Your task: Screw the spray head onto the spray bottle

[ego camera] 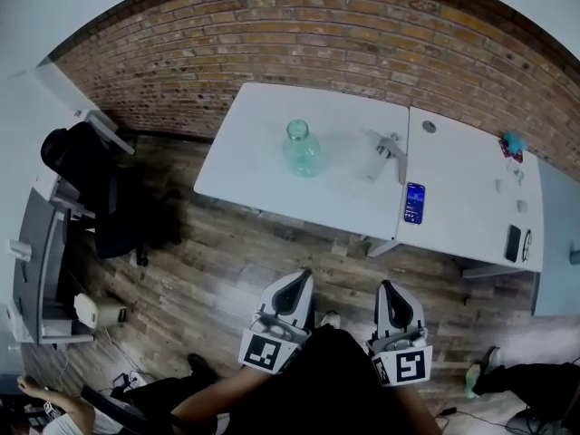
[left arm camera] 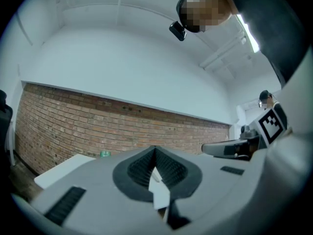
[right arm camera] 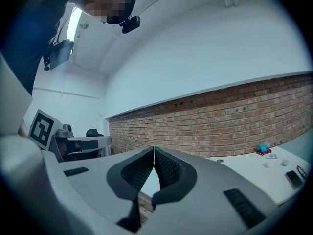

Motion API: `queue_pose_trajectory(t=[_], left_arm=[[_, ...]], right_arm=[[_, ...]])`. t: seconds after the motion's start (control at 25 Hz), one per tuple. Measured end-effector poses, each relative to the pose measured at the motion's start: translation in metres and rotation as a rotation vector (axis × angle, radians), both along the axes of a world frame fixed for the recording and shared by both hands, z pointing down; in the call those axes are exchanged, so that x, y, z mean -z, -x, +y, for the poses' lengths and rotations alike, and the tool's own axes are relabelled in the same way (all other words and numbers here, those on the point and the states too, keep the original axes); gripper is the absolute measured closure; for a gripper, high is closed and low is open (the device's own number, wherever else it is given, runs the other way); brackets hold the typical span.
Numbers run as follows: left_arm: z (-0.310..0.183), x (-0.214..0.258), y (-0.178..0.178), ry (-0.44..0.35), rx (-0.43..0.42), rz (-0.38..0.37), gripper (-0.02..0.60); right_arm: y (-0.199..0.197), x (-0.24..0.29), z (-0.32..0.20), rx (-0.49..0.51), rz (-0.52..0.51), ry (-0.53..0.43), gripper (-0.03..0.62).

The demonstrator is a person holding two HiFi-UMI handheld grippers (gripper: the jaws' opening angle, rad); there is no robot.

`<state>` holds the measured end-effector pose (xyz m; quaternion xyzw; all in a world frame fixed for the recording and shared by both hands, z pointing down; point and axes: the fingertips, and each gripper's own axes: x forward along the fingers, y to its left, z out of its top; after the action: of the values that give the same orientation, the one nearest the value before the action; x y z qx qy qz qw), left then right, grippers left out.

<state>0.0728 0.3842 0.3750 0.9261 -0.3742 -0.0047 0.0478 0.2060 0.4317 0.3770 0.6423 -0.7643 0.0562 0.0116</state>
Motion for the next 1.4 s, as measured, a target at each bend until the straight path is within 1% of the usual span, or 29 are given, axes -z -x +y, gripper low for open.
queue_pose_trajectory(t=[0.08, 0.24, 0.44, 0.64, 0.84, 0.92, 1.04, 1.16, 1.4], left_arm=[[-0.008, -0.001, -0.008, 0.016, -0.026, 0.002, 0.583], [-0.033, 0.002, -0.014, 0.002, -0.056, 0.015, 0.583], [-0.076, 0.0, -0.009, 0.016, -0.067, 0.032, 0.583], [-0.119, 0.002, -0.006, 0.014, -0.099, 0.049, 0.583], [-0.161, -0.001, 0.007, 0.029, -0.095, 0.056, 0.583], [-0.176, -0.001, 0.011, 0.041, -0.091, 0.068, 0.583], [-0.193, -0.001, 0.012, 0.049, -0.101, 0.087, 0.583], [-0.206, -0.001, 0.008, 0.036, -0.128, 0.096, 0.583], [-0.22, -0.007, 0.012, 0.049, -0.175, 0.078, 0.583]], right_arm=[[-0.002, 0.0, -0.008, -0.014, 0.003, -0.003, 0.586], [-0.002, 0.001, -0.031, -0.034, 0.017, -0.009, 0.586], [0.013, 0.003, -0.073, -0.02, 0.043, -0.004, 0.585], [0.023, 0.005, -0.118, -0.043, 0.059, -0.004, 0.585], [0.033, 0.015, -0.161, -0.056, 0.06, -0.009, 0.585], [0.034, 0.015, -0.172, -0.069, 0.076, 0.004, 0.585], [0.037, 0.014, -0.188, -0.079, 0.091, 0.01, 0.585], [0.038, 0.012, -0.204, -0.096, 0.075, 0.021, 0.585], [0.041, 0.011, -0.227, -0.118, 0.071, 0.02, 0.586]])
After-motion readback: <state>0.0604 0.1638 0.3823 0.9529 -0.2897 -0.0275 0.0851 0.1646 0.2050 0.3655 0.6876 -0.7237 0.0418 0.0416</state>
